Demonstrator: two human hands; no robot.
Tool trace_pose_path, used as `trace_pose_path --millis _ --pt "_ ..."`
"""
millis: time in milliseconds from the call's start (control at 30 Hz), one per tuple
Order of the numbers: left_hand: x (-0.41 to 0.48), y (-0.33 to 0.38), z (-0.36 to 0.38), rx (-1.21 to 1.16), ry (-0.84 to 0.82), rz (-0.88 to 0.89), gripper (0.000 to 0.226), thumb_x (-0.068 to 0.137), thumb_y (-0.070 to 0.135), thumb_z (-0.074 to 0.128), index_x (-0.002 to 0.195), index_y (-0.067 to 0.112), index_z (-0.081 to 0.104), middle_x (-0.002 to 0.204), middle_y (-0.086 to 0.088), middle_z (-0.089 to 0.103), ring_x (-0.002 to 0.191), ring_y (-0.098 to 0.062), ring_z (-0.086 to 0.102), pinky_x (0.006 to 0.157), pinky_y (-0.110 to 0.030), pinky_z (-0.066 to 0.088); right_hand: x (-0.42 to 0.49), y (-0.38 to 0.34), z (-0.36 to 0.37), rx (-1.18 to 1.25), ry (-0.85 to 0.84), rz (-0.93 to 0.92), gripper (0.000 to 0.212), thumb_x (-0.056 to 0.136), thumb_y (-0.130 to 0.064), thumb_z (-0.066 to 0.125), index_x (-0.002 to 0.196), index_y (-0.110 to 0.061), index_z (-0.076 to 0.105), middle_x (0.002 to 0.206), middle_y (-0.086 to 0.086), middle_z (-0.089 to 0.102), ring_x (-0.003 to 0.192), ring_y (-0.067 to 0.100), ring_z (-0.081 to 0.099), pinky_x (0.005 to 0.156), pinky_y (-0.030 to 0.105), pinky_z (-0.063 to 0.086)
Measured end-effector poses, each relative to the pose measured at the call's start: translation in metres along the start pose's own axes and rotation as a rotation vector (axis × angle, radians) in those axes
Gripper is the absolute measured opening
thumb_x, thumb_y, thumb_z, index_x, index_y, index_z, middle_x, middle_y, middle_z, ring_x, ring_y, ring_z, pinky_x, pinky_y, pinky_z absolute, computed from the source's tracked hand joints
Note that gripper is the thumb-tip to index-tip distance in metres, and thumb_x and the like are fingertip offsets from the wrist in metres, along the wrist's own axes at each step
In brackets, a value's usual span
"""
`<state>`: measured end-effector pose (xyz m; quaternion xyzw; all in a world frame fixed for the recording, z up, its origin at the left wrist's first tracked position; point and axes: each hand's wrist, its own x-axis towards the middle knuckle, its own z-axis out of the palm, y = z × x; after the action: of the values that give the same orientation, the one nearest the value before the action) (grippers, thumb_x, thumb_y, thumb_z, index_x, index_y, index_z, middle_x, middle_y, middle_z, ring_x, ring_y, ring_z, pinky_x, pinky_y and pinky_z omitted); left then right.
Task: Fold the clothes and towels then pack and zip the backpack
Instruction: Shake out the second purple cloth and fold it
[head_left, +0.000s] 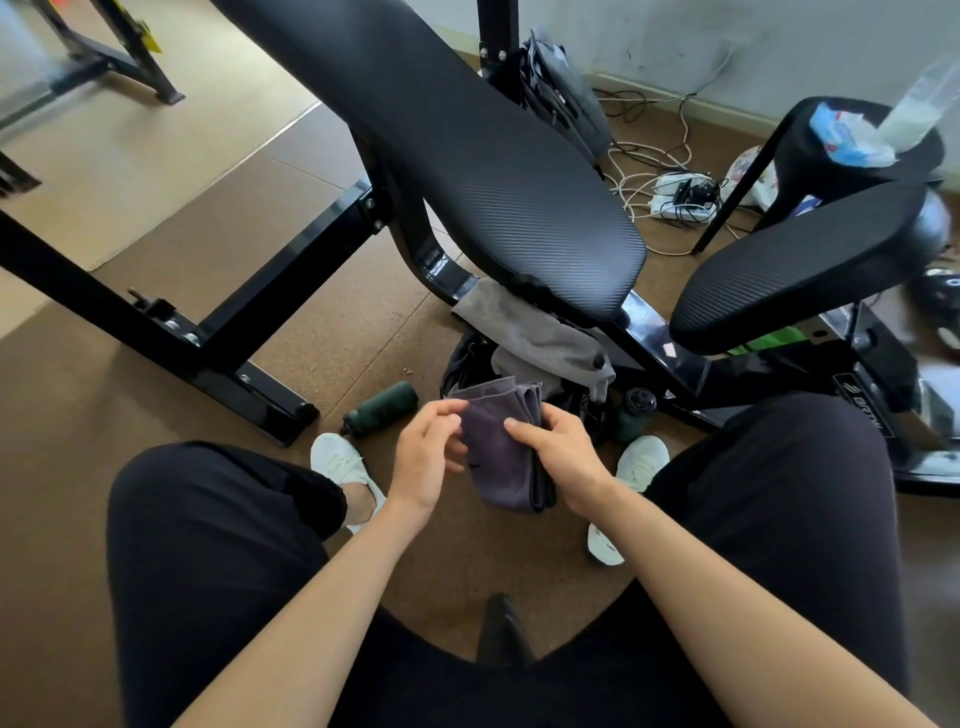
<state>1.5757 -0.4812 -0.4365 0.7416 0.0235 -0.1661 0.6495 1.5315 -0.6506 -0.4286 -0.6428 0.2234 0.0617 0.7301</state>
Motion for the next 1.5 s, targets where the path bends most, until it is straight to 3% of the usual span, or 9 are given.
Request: trace_pose_path --millis 67,167,367,533,700,833,1033,1167,1500 --pt "0.006 -0.004 -0.003 -0.023 0.146 -0.060 0.020 0.099 0.026 0.054 0.115 0.024 0.066 0.104 0.000 0.068 0.098 -0.021 0.064 0.075 -0.032 0.055 0.000 -0.008 -0.003 0.120 -0.036 0.079 0.020 0.098 -0.014 0.065 0.116 -0.012 0.071 0.111 0.008 0.077 0.104 0.025 0.073 0.095 0.044 0.058" --pt "0.010 -0.005 -0.010 -0.117 0.182 -0.212 0.050 0.085 0.049 0.062 0.126 0.022 0.062 0.121 -0.006 0.068 0.118 -0.028 0.063 0.098 -0.043 0.050 -0.001 -0.023 -0.010 0.323 -0.132 0.169 0.026 0.100 -0.016 0.060 0.123 -0.007 0.067 0.118 0.012 0.074 0.106 0.026 0.072 0.088 0.038 0.060" --pt "0.004 0.006 -0.012 -0.403 -0.247 -0.364 0.056 0.095 0.059 0.058 0.137 0.022 0.062 0.130 -0.006 0.071 0.120 -0.025 0.068 0.103 -0.045 0.051 0.009 -0.021 -0.020 0.310 -0.065 0.148 0.024 0.101 -0.018 0.060 0.122 -0.008 0.067 0.116 0.011 0.075 0.109 0.029 0.071 0.084 0.035 0.059" --pt "0.006 -0.005 -0.002 0.230 -0.084 -0.199 0.071 0.082 0.049 0.081 0.143 0.026 0.051 0.139 0.003 0.061 0.123 -0.018 0.061 0.103 -0.043 0.054 0.013 -0.001 -0.019 0.071 0.064 0.061 0.019 0.094 -0.017 0.072 0.112 -0.014 0.071 0.107 0.003 0.078 0.106 0.023 0.072 0.088 0.035 0.059" --pt "0.006 -0.009 -0.003 0.425 0.057 -0.051 0.066 0.080 0.039 0.086 0.136 0.021 0.055 0.133 -0.001 0.065 0.122 -0.022 0.062 0.100 -0.046 0.056 0.010 0.004 -0.013 -0.096 0.152 0.023 0.039 0.083 -0.027 0.083 0.114 -0.020 0.061 0.108 -0.004 0.072 0.098 0.008 0.069 0.081 0.026 0.058" --pt "-0.002 -0.007 0.000 0.618 0.073 0.082 0.069 0.077 0.040 0.087 0.136 0.023 0.055 0.129 0.000 0.067 0.117 -0.022 0.064 0.092 -0.039 0.056 0.012 0.011 -0.010 -0.159 0.177 0.066 0.045 0.073 -0.040 0.089 0.109 -0.021 0.070 0.103 -0.006 0.076 0.098 0.010 0.072 0.086 0.036 0.061" --pt "-0.005 -0.005 0.001 0.858 0.145 0.318 0.055 0.075 0.037 0.086 0.122 0.024 0.061 0.115 0.004 0.061 0.099 -0.022 0.064 0.069 -0.030 0.047 0.014 0.013 -0.003 0.020 0.196 0.244 0.021 0.088 -0.033 0.078 0.103 -0.019 0.076 0.100 0.000 0.078 0.102 0.022 0.072 0.090 0.044 0.058" --pt "-0.005 -0.005 0.000 0.985 0.174 0.562 0.047 0.078 0.025 0.082 0.120 0.021 0.061 0.110 0.000 0.060 0.098 -0.023 0.063 0.062 -0.038 0.058 0.013 0.006 -0.002 0.226 0.115 0.373 0.022 0.100 -0.034 0.062 0.116 -0.019 0.068 0.112 0.007 0.075 0.106 0.029 0.070 0.088 0.050 0.059" --pt "-0.021 -0.002 0.011 1.003 -0.055 0.817 0.047 0.079 0.020 0.072 0.125 0.013 0.066 0.113 -0.004 0.063 0.101 -0.021 0.059 0.080 -0.032 0.055 0.012 -0.001 -0.005 0.542 0.022 0.473 0.057 0.101 -0.060 0.043 0.131 -0.016 0.062 0.123 0.015 0.071 0.116 0.034 0.065 0.095 0.052 0.054"
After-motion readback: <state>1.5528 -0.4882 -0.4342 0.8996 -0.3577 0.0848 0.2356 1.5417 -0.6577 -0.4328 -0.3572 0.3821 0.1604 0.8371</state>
